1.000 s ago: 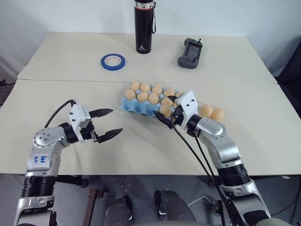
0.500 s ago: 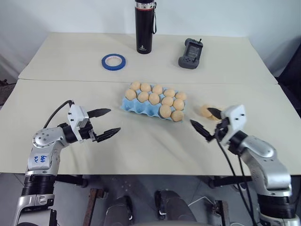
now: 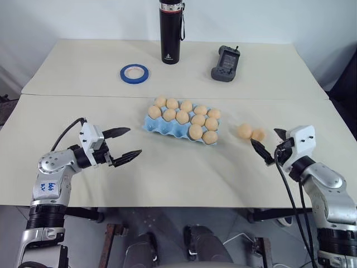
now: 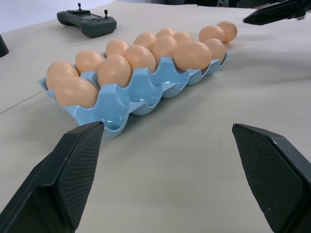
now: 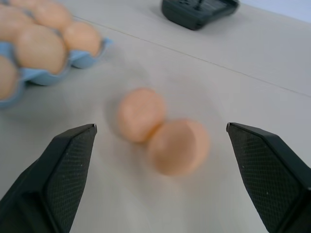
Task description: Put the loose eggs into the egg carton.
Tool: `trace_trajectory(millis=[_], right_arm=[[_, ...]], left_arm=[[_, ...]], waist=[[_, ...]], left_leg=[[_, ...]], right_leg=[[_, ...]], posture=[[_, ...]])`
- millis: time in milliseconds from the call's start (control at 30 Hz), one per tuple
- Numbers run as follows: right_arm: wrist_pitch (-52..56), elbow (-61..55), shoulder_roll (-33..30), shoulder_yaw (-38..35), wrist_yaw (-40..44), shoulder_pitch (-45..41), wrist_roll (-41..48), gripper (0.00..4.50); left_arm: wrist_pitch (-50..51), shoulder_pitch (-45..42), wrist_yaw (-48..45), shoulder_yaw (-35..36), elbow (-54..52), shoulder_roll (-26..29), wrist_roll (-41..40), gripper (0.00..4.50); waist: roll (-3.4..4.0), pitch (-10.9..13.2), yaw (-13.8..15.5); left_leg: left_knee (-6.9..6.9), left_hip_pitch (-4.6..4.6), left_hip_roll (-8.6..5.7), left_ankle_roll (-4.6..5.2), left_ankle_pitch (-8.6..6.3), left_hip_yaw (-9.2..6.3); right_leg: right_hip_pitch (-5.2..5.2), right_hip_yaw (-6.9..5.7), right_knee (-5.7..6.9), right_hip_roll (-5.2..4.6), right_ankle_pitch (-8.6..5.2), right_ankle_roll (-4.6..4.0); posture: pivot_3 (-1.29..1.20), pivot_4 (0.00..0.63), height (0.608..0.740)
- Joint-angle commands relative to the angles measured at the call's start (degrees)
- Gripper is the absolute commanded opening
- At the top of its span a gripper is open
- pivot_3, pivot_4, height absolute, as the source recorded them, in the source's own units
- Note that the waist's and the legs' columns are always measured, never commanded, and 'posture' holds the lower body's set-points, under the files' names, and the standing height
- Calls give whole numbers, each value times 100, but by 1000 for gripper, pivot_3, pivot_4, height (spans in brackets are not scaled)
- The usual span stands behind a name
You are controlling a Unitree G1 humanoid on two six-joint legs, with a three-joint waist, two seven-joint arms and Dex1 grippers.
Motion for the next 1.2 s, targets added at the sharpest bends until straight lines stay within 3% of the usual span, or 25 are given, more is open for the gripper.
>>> trace_trajectory(millis=[33,267,767,1200], right_arm=[[-329,472,59,17,-158,-358,-126,4485],[-496,1125,171,68,-255,-849,-202,4485],[-518,1459,343,232,-392,-979,-314,4485],[-680,2143,405,405,-354,-1345,-430,4485]], left_arm=[[-82,-53,17,114,-102,72,-20,4500],[-65,2,76,135,-196,73,-37,4500],[117,510,410,253,-754,66,-57,4500],[103,354,326,381,-623,-16,-369,4500]], waist=[[1,1,-3],[4,2,-1],[7,4,-9],[9,5,-11]], left_leg=[[0,0,0,0,0,0],[0,0,0,-3,1,1],[0,1,0,-4,2,1],[1,1,0,-4,2,2]], right_leg=[[0,0,0,0,0,0],[0,1,0,1,0,0],[0,2,3,0,-1,2],[0,2,3,0,-1,2]], posture=[[0,150,740],[0,150,740],[0,150,740],[0,150,740]])
